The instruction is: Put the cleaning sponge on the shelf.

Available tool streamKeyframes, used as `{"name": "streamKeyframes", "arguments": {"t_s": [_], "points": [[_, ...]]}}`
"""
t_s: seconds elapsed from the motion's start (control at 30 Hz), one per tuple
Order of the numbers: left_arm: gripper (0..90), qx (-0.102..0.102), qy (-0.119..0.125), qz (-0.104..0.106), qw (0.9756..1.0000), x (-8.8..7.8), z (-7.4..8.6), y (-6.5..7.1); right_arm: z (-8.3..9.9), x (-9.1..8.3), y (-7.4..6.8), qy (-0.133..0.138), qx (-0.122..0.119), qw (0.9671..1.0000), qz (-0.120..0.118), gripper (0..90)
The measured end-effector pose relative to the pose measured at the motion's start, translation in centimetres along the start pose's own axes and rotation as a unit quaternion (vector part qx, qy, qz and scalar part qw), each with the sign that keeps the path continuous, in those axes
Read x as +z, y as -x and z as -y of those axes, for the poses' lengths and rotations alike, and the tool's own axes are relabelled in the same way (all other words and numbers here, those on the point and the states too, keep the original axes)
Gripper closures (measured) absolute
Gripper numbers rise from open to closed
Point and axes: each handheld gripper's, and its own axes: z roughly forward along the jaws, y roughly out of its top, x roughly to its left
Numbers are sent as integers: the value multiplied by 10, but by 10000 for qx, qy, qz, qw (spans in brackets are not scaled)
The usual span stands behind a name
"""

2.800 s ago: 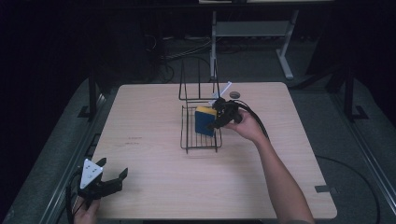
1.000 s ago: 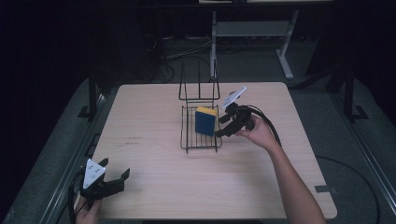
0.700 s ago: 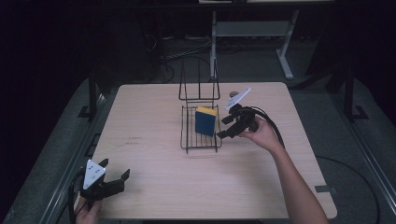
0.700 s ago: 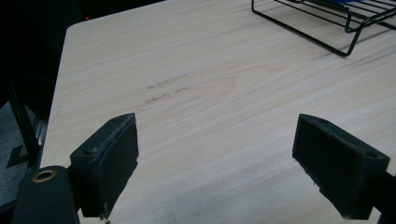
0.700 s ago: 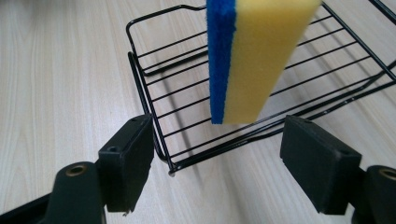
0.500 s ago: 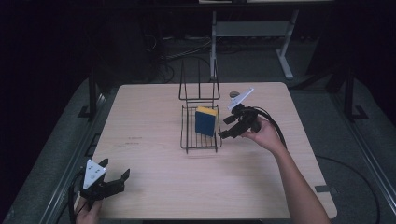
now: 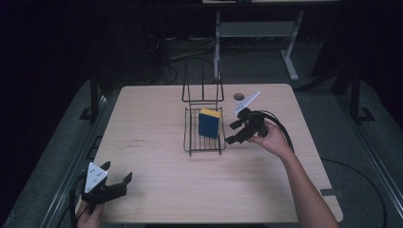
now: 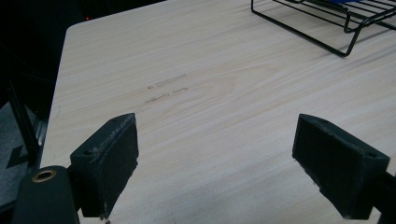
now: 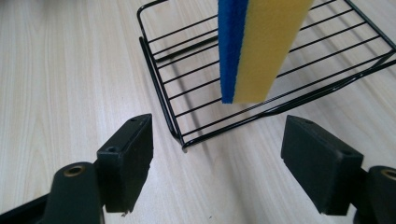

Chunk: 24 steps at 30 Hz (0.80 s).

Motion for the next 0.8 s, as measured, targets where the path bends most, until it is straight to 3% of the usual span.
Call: {"name": "streamKeyframes", "arguments": {"t_s": [0.6,0.8], "points": [[139,11,-12,-16,10000,0,0,0,15,1,-4,-117,84,9999,-45,239],[139,19,-17,-16,10000,-1,1,-1,18,-1,-7,-35,43,10000,-7,239]]}}
